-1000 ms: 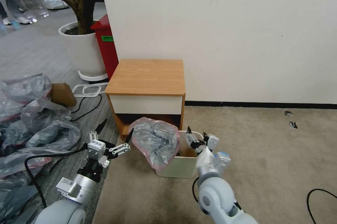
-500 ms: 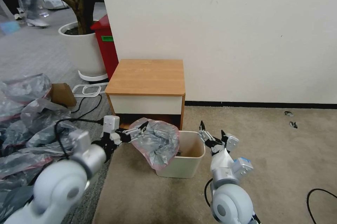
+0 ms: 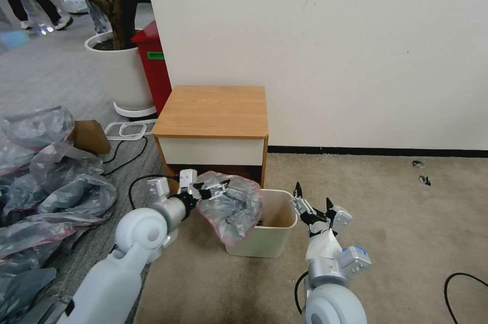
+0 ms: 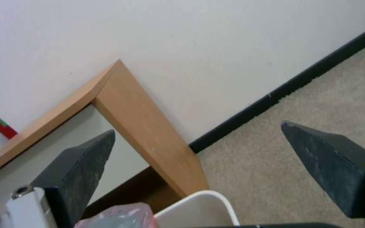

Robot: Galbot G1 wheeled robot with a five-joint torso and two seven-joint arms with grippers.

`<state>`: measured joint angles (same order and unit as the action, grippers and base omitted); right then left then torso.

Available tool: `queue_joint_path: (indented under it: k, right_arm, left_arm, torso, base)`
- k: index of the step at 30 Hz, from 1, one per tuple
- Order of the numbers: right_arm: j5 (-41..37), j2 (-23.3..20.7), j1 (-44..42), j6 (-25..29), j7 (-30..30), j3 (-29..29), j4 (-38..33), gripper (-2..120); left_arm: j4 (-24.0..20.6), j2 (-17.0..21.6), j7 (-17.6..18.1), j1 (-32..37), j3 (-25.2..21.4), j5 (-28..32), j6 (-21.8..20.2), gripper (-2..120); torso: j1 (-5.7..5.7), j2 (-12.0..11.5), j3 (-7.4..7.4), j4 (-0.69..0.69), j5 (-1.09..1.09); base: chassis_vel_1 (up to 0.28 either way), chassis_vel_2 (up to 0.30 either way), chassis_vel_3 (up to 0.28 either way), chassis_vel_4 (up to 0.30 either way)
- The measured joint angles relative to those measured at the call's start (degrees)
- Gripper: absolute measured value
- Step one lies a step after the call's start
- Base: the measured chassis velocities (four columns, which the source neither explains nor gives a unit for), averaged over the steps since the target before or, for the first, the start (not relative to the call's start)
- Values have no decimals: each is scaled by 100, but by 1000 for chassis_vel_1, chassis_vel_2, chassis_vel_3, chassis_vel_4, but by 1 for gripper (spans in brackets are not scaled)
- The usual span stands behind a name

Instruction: Pick up the garbage bag from the table and place it over the trash can.

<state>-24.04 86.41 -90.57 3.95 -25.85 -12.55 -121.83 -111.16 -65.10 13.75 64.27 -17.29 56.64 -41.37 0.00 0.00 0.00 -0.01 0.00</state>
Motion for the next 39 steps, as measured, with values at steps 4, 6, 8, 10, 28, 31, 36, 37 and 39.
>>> queue_joint_path:
  k: [4, 6, 8, 10, 28, 31, 36, 37, 39]
  right_arm:
    - [5, 30, 18, 16, 2, -50, 39, 100]
    - [5, 31, 29, 20, 2, -56, 61, 100]
    - [3, 35, 54, 26, 2, -63, 97, 100]
    - [-1, 39, 69, 33, 2, -65, 116, 100]
    - [-23, -8, 15, 209, 1, -143, 86, 100]
    - [-25, -6, 0, 227, 0, -163, 68, 100]
    - [-27, 2, -15, 248, -2, -176, 50, 100]
    - [-27, 5, -16, 250, -2, -170, 37, 100]
    - [-27, 5, -16, 254, -3, -168, 27, 100]
  left_arm:
    - [-21, 49, 58, 49, -5, -189, -109, 99]
    - [-21, 63, 88, 47, -10, -232, -113, 100]
    - [-21, 74, 170, 45, -4, -255, -113, 100]
    - [-16, 80, 209, 47, 29, -259, -113, 100]
    - [649, -50, 164, -180, 558, -451, -89, 99]
    - [703, -71, 161, -189, 577, -547, -86, 91]
    - [837, -124, 93, -195, 579, -684, -83, 75]
    - [862, -139, 68, -195, 580, -727, -82, 69]
    - [870, -159, 57, -171, 582, -769, -81, 59]
  torso:
    - [0, 0, 0, 1, 0]
    - [0, 0, 0, 1, 0]
    - [0, 0, 0, 1, 0]
    - [0, 0, 0, 1, 0]
    - [0, 0, 0, 0, 0]
    - [0, 0, 0, 0, 0]
    - [0, 0, 0, 0, 0]
    - [0, 0, 0, 1, 0]
    - [0, 0, 0, 0, 0]
  base:
    - [0, 0, 0, 0]
    - [0, 0, 0, 0]
    - [0, 0, 0, 0]
    - [0, 0, 0, 0]
    - [0, 0, 0, 0]
    - [0, 0, 0, 0]
    - [0, 0, 0, 0]
    - [0, 0, 0, 0]
    - [0, 0, 0, 0]
